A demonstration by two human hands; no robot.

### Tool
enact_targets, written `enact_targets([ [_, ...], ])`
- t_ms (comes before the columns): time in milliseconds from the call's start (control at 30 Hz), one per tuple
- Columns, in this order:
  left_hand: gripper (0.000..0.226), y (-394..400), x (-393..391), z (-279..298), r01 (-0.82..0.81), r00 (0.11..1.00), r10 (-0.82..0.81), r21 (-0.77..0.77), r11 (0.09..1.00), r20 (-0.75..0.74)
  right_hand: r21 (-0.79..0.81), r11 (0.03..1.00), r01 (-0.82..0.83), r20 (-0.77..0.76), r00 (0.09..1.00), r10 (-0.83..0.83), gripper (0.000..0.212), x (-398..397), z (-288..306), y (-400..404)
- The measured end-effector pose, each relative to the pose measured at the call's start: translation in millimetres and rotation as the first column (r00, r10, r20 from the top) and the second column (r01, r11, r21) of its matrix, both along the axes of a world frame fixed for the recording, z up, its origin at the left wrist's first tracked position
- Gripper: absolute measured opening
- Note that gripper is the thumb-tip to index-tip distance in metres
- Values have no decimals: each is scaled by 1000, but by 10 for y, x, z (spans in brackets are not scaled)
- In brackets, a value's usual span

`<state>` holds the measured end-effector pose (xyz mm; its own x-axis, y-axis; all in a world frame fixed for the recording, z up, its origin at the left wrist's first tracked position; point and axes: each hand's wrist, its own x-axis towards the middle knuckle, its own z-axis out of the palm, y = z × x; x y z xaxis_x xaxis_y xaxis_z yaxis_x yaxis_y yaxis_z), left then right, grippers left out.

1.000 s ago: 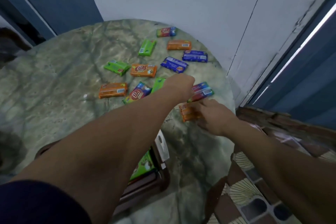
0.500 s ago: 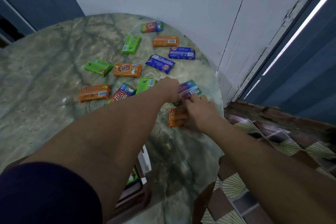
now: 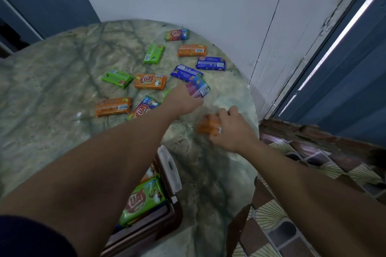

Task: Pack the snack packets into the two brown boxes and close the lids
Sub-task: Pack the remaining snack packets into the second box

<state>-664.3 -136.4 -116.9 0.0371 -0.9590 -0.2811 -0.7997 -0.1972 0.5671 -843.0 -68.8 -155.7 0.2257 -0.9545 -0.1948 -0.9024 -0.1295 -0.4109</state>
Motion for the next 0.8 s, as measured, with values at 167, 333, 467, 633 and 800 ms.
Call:
enact_targets([
  [167, 52, 380, 596, 326, -152, 988, 147, -167, 974, -43, -44, 992, 114, 224, 969, -102, 63, 306, 267, 12],
  [333, 61, 1000, 1260, 473, -175, 974, 212, -332, 927, 81, -106, 990, 98, 368, 929, -52, 63, 796, 568, 163],
  [467, 51, 1670, 1750, 584, -176, 946, 269, -405, 897, 182, -163, 986, -26, 399, 912, 90, 68, 1221, 743, 402],
  [633, 58, 2415, 2211, 489, -157, 937, 261, -386, 909, 232, -311, 905, -291, 239, 897, 371, 69, 1604, 834, 711],
  [800, 70, 2812, 2365, 228, 10, 917, 164, -435, 901, 362, -205, 751, -628, -156, 778, 608, 73, 1836, 815, 869],
])
